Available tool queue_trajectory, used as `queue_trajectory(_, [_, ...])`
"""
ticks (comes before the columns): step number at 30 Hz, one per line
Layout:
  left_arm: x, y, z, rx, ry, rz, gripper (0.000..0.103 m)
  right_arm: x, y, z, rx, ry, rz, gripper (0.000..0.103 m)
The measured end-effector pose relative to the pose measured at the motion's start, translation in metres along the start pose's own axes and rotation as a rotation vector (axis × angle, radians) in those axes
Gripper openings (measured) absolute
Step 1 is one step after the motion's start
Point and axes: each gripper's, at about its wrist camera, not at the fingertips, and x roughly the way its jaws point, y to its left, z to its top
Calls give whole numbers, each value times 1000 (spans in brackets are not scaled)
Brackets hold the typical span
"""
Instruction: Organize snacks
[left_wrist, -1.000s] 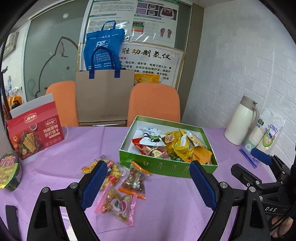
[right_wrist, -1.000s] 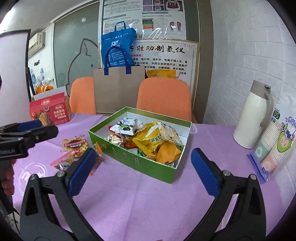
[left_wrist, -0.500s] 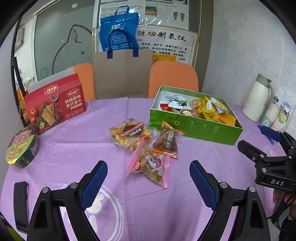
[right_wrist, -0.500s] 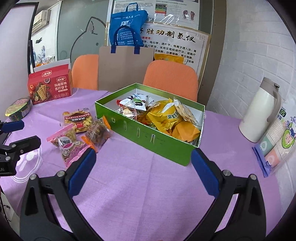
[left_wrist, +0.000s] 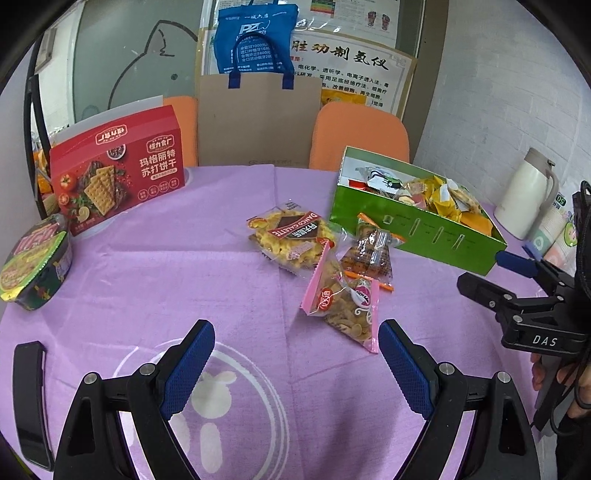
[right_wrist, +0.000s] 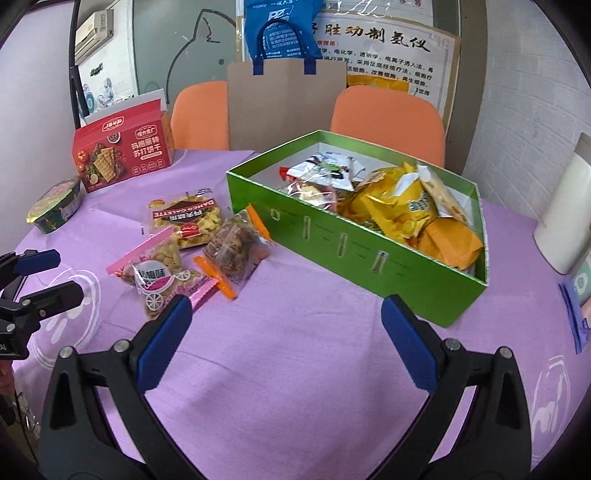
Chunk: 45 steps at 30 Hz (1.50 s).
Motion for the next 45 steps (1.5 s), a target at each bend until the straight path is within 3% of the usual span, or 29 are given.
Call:
queue_trajectory(3, [-1,10,5,-30,0,-54,92,19,7,6,15,32,51,102])
queue_trajectory(10, [-7,14,10,-7,-13,-76,85,76,12,31,122,111,103,92])
queue_trajectory(13, [-2,13,14,-8,-3,-89,83,97,11,33,165,147,88,74])
queue_trajectory(15, [5,9,17,1,11,-104,81,101,6,29,204,157,127,41])
queue_trajectory(16, [8,7,18,8,17,-118,81,97,4,26,214,154,150,37])
queue_trajectory(20, [30,-8,26,35,55,-169,81,79,6,18,129,142,87,33])
queue_trajectory(26, [74,-22,29,30,153,-206,80,53,-11,-1,137,141,109,31])
queue_trajectory(30, [90,-21,24,-4,206,-240,58,45,-18,-8,137,133,91,31])
queue_trajectory(31, [92,-22,23,-6,215,-240,47,45,-19,-9,140,133,93,31])
queue_trajectory(37, [80,-28,17,-2,207,-249,41,34,-17,-11,146,111,124,27])
queue_trajectory(39, [70,-34,19,13,186,-251,41,21,-17,-8,145,82,138,10])
queue_trajectory(41, [59,-39,26,27,157,-263,41,9,-19,-4,144,55,146,1])
queue_trajectory(45, [37,-49,45,55,97,-276,41,-4,-26,2,126,27,123,2])
